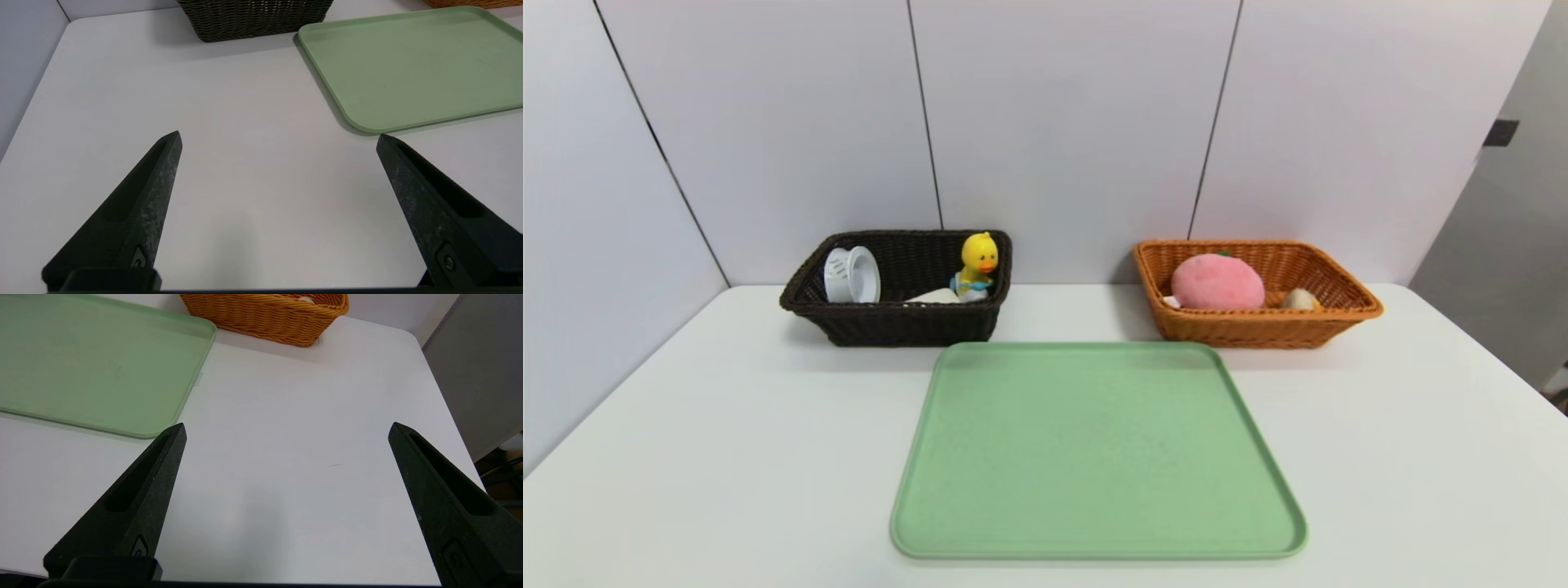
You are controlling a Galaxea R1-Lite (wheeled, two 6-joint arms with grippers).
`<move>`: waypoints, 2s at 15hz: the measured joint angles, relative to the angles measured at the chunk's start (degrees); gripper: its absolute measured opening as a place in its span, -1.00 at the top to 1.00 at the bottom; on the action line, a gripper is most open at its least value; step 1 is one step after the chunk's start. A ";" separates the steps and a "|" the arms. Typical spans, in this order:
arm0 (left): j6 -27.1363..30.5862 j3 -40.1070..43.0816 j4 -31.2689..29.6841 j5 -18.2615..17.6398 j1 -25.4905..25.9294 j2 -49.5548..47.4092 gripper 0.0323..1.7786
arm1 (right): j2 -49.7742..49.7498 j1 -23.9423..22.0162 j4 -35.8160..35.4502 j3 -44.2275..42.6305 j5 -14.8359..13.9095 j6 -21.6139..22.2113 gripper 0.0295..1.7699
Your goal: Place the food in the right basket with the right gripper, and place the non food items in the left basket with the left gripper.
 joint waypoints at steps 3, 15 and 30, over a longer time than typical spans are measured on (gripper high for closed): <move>0.00 3.11 -0.52 -0.48 0.49 -2.97 -0.90 | -5.32 -0.30 -0.46 3.44 0.02 -0.82 -0.93; 1.06 23.28 -24.73 2.82 0.29 -9.55 -0.90 | -14.59 -0.63 -21.48 19.46 -0.09 -0.90 -0.93; -8.12 24.16 -23.72 7.72 0.29 -11.52 -0.90 | -14.59 -0.63 -15.62 21.63 -0.48 6.10 -0.93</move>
